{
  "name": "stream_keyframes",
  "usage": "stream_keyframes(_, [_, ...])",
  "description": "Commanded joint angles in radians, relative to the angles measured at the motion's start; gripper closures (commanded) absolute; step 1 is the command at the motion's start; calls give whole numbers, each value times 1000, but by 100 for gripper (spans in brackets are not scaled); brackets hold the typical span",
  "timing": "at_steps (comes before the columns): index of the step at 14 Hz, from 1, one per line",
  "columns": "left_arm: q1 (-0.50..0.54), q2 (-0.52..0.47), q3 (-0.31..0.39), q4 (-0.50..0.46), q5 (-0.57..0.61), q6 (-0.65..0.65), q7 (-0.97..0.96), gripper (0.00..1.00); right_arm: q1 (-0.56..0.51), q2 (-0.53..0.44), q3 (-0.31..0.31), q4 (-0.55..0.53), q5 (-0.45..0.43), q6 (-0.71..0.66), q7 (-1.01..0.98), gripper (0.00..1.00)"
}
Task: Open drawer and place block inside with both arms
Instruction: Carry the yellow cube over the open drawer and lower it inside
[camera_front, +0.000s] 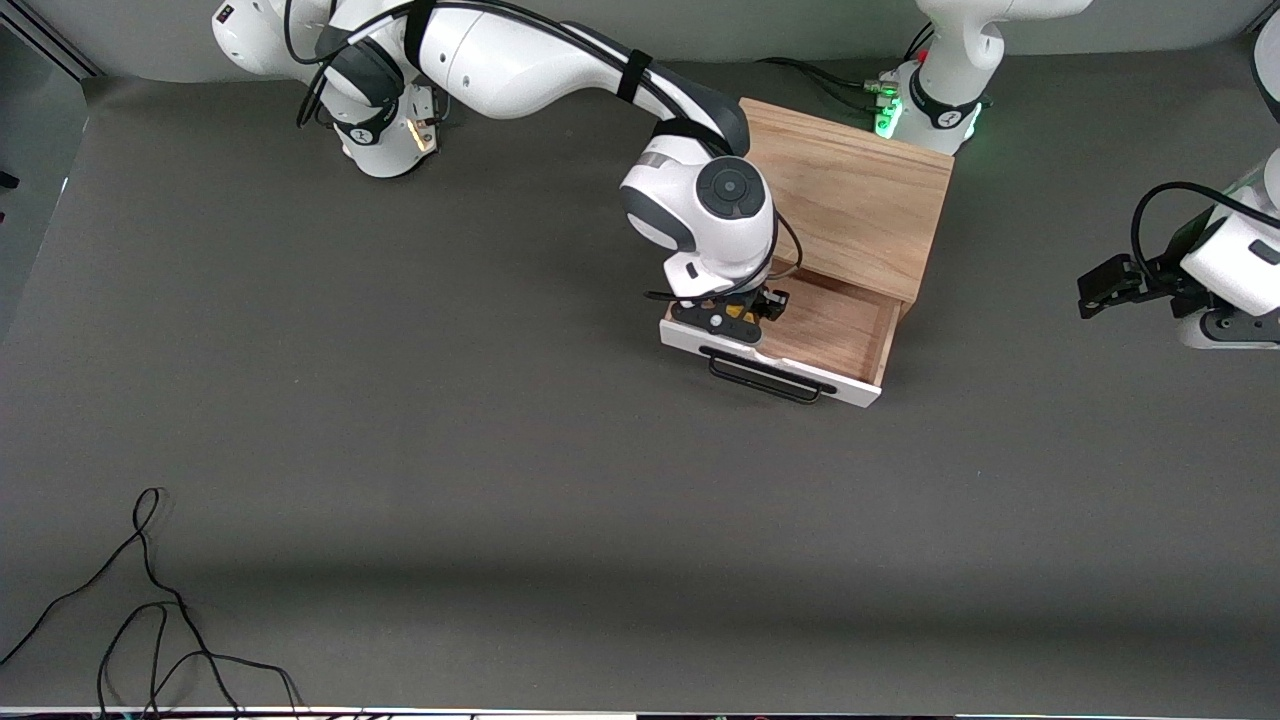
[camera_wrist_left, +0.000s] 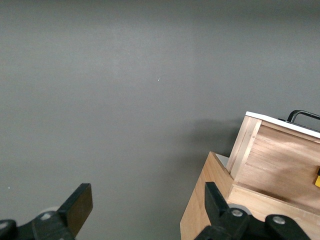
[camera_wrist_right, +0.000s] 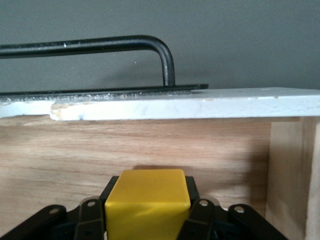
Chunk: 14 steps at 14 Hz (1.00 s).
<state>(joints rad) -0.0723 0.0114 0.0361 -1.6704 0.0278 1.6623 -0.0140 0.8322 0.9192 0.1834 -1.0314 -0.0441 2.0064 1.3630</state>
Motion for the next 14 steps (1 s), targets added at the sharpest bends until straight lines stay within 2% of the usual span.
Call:
stream_keyframes(1, [-18,-1,18,29,-8,-25,23,0,18,14,-8,36,-19,2,30,2])
stream_keyframes(3, [-18,1,18,50,-9,-70,28,0,31,7,-8,37,-34,2,33,0])
stream_keyframes(8, [-18,-2,19,47,-48,-73,26,0,30,-17,-8,44,-34,-11,37,0])
stream_keyframes(14, [-20,1,19,44,-40,-76,25,0,-22,-166,-13,45,-36,-159,22,0])
